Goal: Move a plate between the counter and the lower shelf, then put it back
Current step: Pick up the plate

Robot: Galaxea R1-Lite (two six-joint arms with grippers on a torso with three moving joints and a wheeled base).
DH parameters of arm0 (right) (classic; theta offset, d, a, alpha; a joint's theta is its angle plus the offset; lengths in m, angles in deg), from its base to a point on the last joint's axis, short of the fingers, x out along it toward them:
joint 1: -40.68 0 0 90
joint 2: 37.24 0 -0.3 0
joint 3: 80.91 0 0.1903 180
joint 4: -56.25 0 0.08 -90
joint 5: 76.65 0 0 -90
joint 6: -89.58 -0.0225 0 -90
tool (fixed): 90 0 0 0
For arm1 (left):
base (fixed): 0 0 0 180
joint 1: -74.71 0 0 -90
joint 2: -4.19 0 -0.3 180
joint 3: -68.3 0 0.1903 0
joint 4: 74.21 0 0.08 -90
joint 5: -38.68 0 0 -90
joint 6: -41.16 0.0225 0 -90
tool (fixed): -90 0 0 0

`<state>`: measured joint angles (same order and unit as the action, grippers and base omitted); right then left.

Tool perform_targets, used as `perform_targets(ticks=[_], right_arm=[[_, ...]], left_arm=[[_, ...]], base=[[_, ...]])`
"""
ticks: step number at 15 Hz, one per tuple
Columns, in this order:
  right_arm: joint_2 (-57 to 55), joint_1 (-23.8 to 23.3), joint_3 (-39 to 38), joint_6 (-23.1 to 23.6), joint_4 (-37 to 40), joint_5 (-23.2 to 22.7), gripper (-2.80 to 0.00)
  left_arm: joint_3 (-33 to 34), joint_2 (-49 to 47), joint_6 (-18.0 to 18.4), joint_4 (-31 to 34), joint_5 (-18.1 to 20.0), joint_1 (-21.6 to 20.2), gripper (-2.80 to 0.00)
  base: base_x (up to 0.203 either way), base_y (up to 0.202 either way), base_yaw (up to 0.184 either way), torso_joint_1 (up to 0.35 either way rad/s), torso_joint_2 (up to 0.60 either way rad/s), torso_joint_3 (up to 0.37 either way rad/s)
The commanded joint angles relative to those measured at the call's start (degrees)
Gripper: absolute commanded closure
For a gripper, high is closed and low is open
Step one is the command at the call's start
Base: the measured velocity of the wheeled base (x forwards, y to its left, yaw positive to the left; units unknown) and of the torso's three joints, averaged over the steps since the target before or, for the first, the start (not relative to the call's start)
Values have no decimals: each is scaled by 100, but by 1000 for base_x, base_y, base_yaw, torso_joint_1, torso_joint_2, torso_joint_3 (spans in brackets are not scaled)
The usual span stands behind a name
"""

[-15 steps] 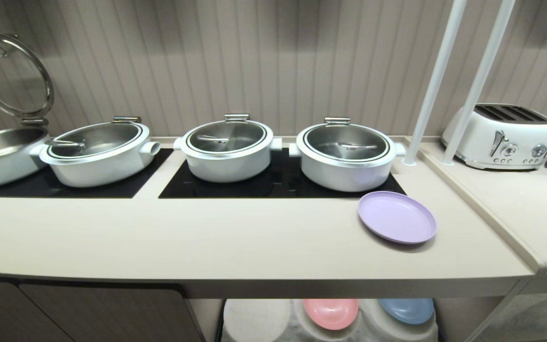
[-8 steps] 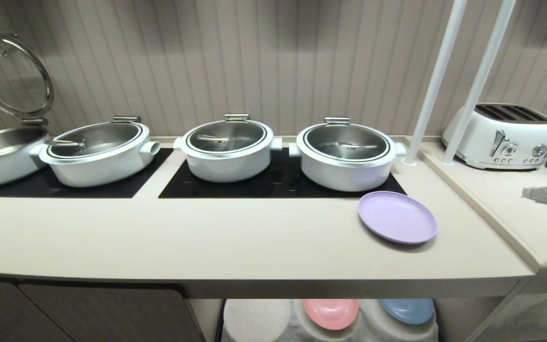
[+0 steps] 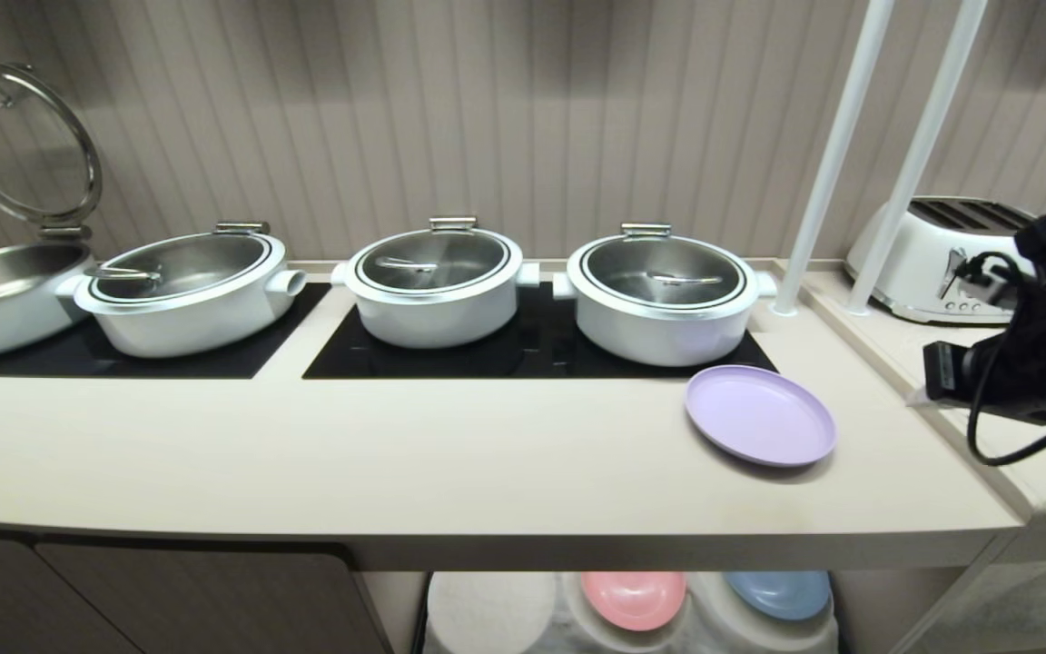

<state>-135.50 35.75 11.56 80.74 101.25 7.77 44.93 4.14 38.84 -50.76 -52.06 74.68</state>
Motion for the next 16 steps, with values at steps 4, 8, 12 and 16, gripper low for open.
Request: perform_targets(ticks=[4, 8, 12, 16], right_arm=[[-1550, -282, 1093, 3, 136, -13, 0], [-2148, -312, 2153, 30, 657, -13, 0], [-2409, -272, 2573, 295, 1097, -31, -280], [-2455, -272, 2573, 392, 1071, -31, -280]], left_arm=[[0, -4, -6, 0, -5, 2, 0], [0, -4, -6, 0, -5, -6, 0], [0, -4, -6, 0, -5, -6, 0], [0, -4, -6, 0, -5, -6, 0]], base=[[0, 0, 0, 0, 0, 0], [0, 0, 0, 0, 0, 0], [0, 0, 0, 0, 0, 0], [0, 0, 0, 0, 0, 0]])
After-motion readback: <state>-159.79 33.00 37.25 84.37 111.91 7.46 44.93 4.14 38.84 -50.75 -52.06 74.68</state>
